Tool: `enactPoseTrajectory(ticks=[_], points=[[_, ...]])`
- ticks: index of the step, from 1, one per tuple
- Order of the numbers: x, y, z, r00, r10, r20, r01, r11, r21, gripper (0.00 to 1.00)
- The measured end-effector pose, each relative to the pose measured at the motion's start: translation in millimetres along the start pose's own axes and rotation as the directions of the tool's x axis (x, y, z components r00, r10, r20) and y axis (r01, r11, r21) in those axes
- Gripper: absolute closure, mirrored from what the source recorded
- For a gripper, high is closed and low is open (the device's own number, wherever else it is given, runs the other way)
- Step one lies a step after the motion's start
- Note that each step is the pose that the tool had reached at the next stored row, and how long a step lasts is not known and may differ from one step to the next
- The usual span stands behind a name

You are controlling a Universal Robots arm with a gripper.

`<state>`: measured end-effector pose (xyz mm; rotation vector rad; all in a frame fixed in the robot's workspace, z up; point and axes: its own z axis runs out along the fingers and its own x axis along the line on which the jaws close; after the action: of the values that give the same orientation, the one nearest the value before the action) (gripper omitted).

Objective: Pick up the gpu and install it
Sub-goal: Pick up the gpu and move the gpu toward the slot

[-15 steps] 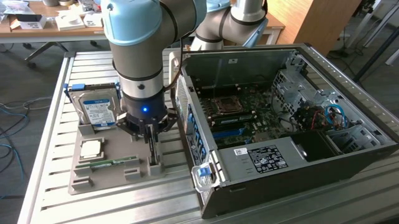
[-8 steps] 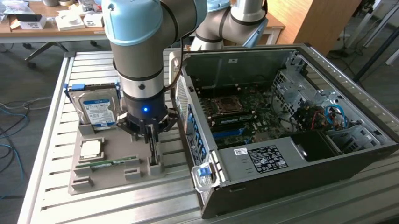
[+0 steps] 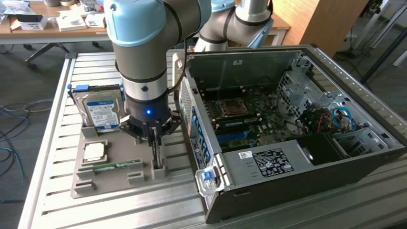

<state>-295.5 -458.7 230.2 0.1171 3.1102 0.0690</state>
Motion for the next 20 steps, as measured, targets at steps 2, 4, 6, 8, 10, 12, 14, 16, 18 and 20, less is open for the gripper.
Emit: enactPoseTrajectory(ticks=[2, 4, 6, 8, 10, 12, 14, 16, 18, 20], points=[[0.0, 0.0, 0.0, 0.9999, -0.015, -0.0008, 0.015, 0.9999, -0.0002, 0.74], [0.0, 0.0, 0.1, 0.9997, -0.023, -0.0011, 0.023, 0.9997, -0.0005, 0.74], [0.0, 0.0, 0.2, 0.9997, -0.023, -0.0011, 0.023, 0.9997, -0.0006, 0.74], [0.0, 0.0, 0.2, 0.9997, -0.023, -0.0011, 0.023, 0.9997, -0.0006, 0.74], [0.0, 0.0, 0.2, 0.9997, -0.023, -0.0011, 0.023, 0.9997, -0.0007, 0.74], [-0.1, 0.1, -0.8, 0.9997, -0.024, -0.0006, 0.024, 0.9997, -0.0012, 0.74], [-0.1, 0.2, -4.6, 0.9997, -0.026, -0.0012, 0.026, 0.9997, -0.0007, 0.74], [-0.2, 0.4, -8.2, 0.9996, -0.027, -0.0011, 0.027, 0.9996, -0.0009, 0.74], [-0.4, 0.6, -13.4, 0.9996, -0.029, -0.0013, 0.029, 0.9996, -0.0008, 0.74], [-0.5, 0.9, -19.4, 0.9995, -0.030, -0.0013, 0.030, 0.9995, -0.0009, 0.74]])
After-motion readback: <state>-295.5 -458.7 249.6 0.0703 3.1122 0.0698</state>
